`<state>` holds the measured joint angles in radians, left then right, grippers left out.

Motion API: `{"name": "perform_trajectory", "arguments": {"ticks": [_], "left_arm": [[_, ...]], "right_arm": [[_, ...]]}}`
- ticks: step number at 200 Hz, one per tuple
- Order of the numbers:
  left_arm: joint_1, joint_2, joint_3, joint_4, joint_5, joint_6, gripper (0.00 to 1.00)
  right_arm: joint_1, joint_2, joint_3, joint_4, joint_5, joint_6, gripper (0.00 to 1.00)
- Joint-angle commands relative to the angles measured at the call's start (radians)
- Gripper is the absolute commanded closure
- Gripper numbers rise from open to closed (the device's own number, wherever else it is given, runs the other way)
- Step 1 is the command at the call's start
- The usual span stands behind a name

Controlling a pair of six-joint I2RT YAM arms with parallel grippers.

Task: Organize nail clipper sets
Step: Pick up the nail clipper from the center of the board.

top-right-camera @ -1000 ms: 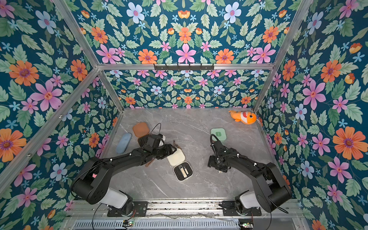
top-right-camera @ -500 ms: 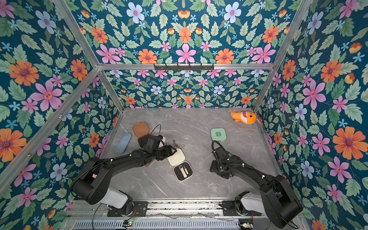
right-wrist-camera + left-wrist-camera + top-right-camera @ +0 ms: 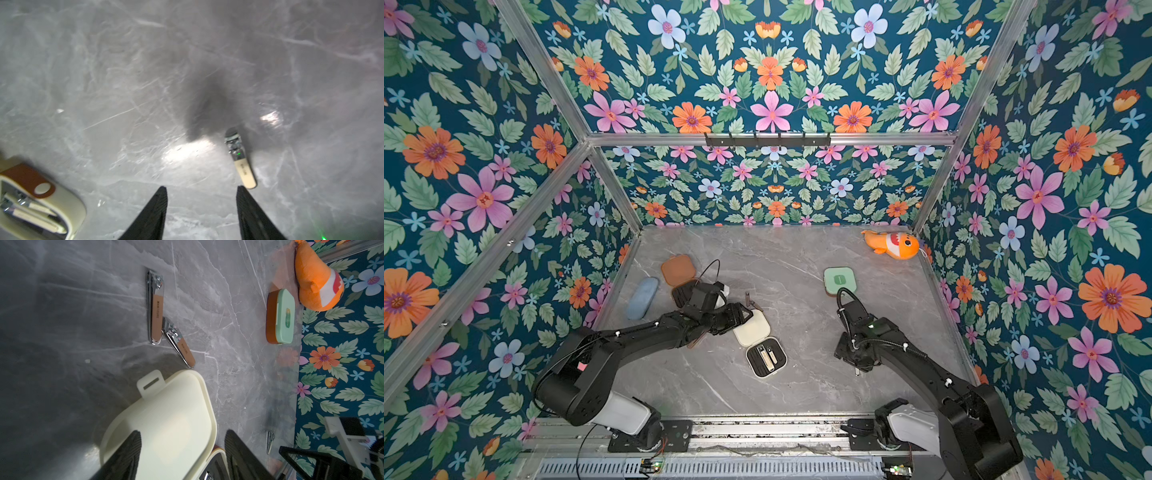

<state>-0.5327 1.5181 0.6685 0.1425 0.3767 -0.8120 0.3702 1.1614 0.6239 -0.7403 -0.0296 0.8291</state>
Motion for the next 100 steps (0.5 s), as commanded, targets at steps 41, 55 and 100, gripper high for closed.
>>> {"name": "perform_trajectory", "arguments": {"ticks": [41, 55, 100], "left_arm": [[-0.001, 0.008, 0.002, 0.022, 0.005, 0.000, 0.33], [-0.001, 0.008, 0.002, 0.022, 0.005, 0.000, 0.33], [-0.001, 0.003, 0.001, 0.019, 0.004, -0.001, 0.33]], "right_arm": [[-0.062, 0.077, -0.009, 0.040, -0.031, -0.080, 0.45], [-0.066, 0.098, -0.004, 0.049, -0.030, -0.087, 0.46], [-0.116, 0.143, 0.001, 0.080, -0.049, -0.116, 0.52]]}}
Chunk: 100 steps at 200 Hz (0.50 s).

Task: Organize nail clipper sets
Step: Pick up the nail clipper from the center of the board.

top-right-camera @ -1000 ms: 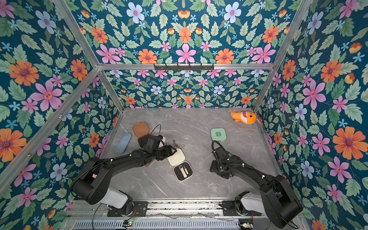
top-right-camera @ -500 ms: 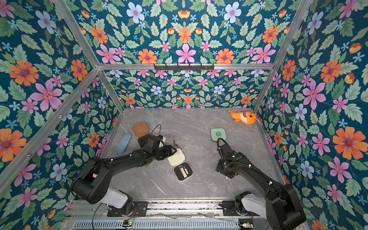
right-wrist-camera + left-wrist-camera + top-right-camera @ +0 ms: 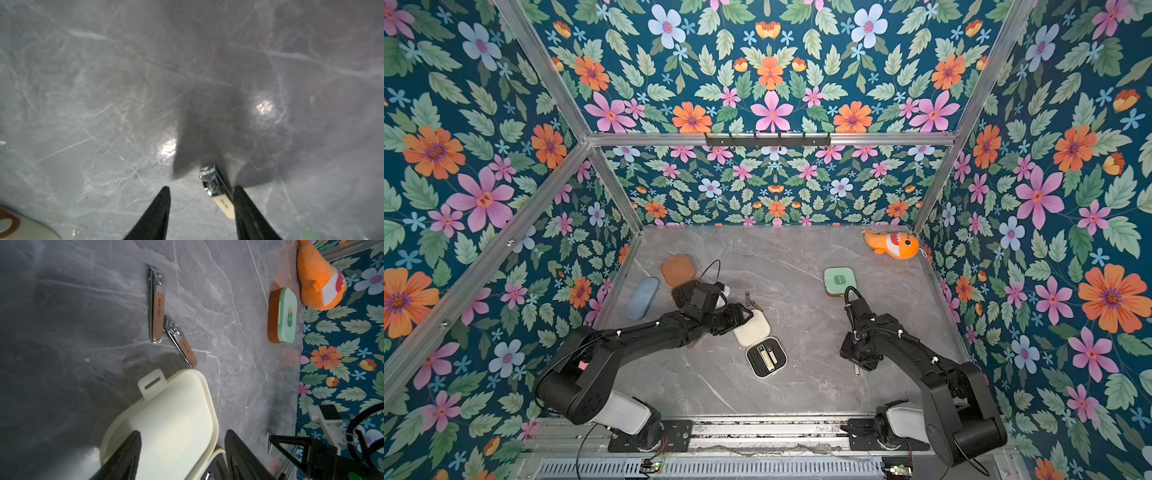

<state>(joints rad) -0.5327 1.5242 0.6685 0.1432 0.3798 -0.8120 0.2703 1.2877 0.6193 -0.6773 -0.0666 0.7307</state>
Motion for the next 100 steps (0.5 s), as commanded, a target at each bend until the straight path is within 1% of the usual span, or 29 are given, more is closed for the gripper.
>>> {"name": "perform_trajectory", "arguments": {"ticks": [1, 11, 59, 100], "left_arm": [[-0.001, -0.003, 0.001, 0.018, 0.001, 0.000, 0.33], [-0.001, -0.001, 0.002, 0.018, 0.001, 0.000, 0.33], [-0.001, 0.000, 0.003, 0.018, -0.001, -0.001, 0.33], [-0.001, 0.003, 0.002, 0.022, -0.001, -0.002, 0.33]], "right_arm": [[-0.016, 0.020, 0.006, 0.018, -0.012, -0.018, 0.52], [-0.018, 0.031, 0.011, 0.021, -0.015, -0.023, 0.54], [-0.018, 0.051, 0.014, 0.029, -0.034, -0.036, 0.68], [-0.018, 0.047, 0.008, 0.025, -0.045, -0.050, 0.76]]}}
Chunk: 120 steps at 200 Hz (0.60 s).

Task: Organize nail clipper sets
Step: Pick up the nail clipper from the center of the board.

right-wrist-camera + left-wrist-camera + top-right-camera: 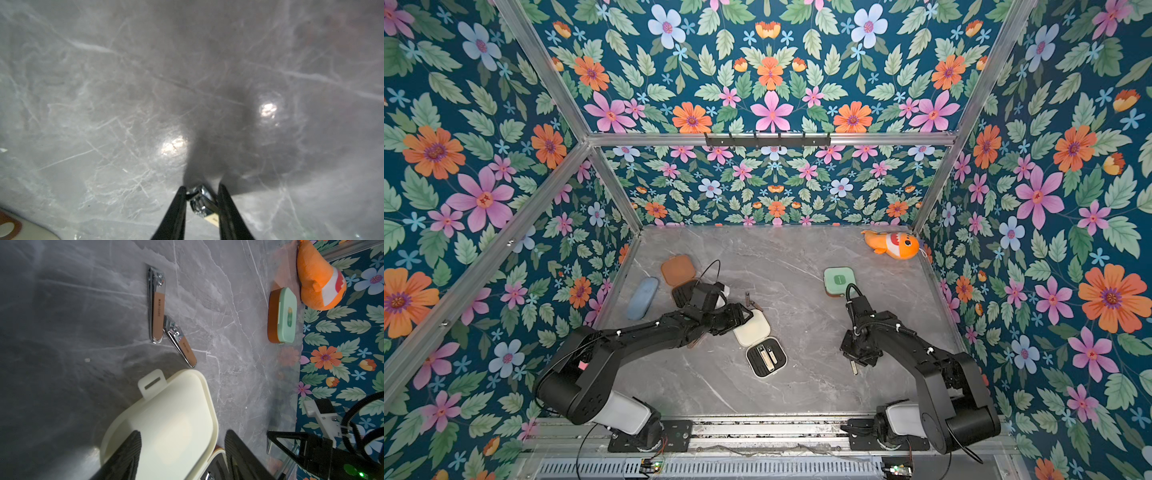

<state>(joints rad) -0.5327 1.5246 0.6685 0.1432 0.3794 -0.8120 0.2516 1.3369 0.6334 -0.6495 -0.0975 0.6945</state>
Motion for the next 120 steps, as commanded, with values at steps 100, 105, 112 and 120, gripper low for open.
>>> {"name": "perform_trajectory", "arguments": {"ticks": [100, 105, 112, 120], "left_arm": [[-0.001, -0.001, -0.007, 0.037, 0.000, -0.009, 0.33], [0.000, -0.001, -0.007, 0.038, 0.000, -0.009, 0.33], [-0.001, -0.001, -0.009, 0.039, 0.000, -0.011, 0.33], [-0.002, -0.002, -0.009, 0.041, -0.001, -0.010, 0.33]], "right_arm": [[0.013, -0.021, -0.031, -0.012, -0.041, -0.014, 0.75], [0.019, -0.015, -0.029, -0.014, -0.041, -0.012, 0.77], [0.021, -0.008, -0.028, -0.018, -0.039, -0.010, 0.80], [0.026, 0.000, -0.029, -0.020, -0.041, -0.007, 0.80]]}}
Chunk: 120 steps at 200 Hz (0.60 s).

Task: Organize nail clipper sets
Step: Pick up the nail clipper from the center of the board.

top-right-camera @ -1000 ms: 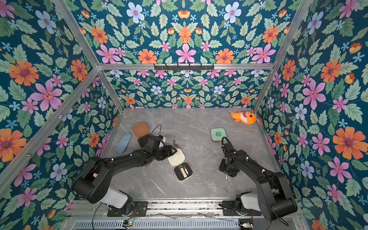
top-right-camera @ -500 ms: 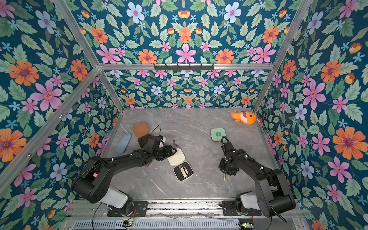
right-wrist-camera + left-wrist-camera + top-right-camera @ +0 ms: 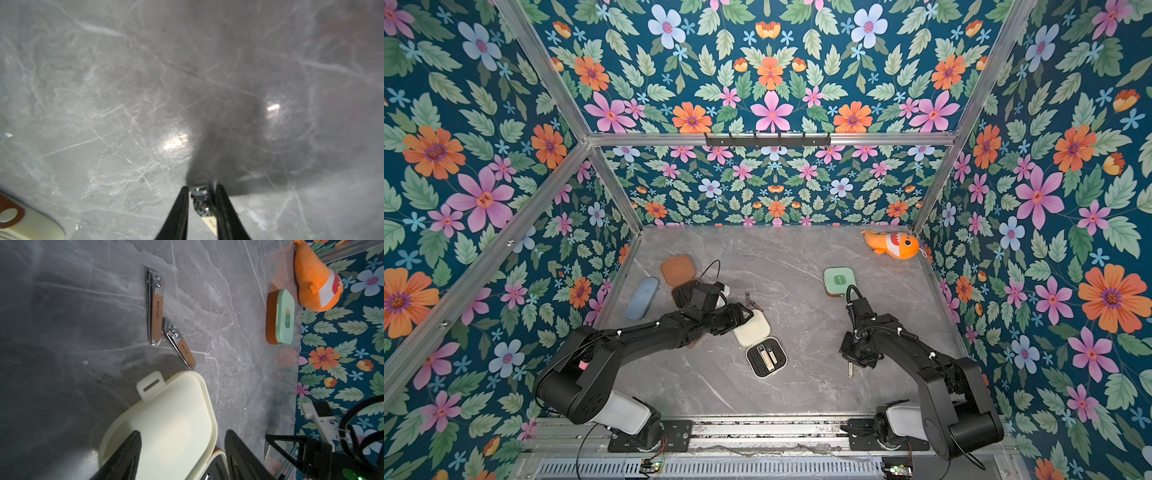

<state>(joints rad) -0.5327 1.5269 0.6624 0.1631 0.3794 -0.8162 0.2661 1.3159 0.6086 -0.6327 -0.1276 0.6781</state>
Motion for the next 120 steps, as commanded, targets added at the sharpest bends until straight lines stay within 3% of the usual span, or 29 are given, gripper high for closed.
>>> {"name": "perform_trajectory", "arguments": {"ticks": [1, 64, 120], "left_arm": [[-0.001, -0.004, -0.002, 0.021, -0.001, -0.007, 0.33], [0.000, 0.003, -0.006, 0.026, 0.004, -0.003, 0.33], [-0.001, 0.020, -0.004, 0.027, 0.001, -0.005, 0.33]], "right_arm": [[0.011, 0.022, -0.004, -0.036, -0.010, 0.010, 0.80], [0.043, 0.017, 0.001, -0.026, -0.008, 0.027, 0.85], [0.167, 0.039, 0.128, -0.019, 0.003, 0.001, 0.90]]}}
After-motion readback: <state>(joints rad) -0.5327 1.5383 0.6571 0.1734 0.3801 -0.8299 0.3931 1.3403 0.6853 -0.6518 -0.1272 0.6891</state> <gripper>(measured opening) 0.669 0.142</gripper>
